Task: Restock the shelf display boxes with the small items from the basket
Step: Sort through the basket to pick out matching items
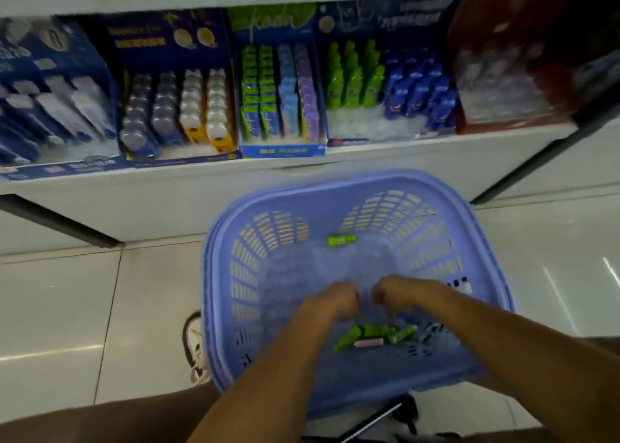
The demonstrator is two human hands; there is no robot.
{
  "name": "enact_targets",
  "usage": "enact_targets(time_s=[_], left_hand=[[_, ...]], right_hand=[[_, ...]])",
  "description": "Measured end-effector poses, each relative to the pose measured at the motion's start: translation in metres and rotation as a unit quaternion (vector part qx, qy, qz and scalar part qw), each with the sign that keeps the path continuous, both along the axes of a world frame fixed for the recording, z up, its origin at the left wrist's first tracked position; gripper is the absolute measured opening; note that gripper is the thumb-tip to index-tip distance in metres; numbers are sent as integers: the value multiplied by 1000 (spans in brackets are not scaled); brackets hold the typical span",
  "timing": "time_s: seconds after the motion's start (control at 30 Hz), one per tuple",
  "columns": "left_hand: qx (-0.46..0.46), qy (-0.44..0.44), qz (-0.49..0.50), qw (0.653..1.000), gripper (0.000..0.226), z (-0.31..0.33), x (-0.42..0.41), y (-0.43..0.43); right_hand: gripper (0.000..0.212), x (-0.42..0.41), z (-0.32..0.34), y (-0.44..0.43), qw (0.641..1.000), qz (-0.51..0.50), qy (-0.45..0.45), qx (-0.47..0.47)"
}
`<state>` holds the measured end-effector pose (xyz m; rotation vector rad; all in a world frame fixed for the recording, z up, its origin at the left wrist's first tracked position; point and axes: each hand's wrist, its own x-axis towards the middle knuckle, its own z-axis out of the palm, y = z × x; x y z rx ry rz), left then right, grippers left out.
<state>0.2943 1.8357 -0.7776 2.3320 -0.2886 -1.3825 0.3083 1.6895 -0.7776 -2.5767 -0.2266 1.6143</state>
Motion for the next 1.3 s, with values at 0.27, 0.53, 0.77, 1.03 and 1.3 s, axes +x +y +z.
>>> enact_targets(time_s=[0.27, 0.53, 0.77, 1.03, 1.3], left_hand=[[68, 11, 65, 996, 34, -61, -25, -15], [68, 35, 45, 996, 41, -80, -27, -8], [-201, 267, 502, 798, 22, -32, 16, -2], [-412, 101, 418, 803, 13, 63, 51, 5], [-458, -55, 480, 746, 19, 133, 83, 17]], right_hand=[[12, -18, -50, -1, 999, -30, 14, 2], [29, 3, -46, 1, 996, 44, 72, 20], [31, 58, 35, -27, 967, -131, -38, 214], [31, 75, 142, -27, 893, -239, -129, 359], [24, 103, 202, -9, 783, -283, -321, 453]])
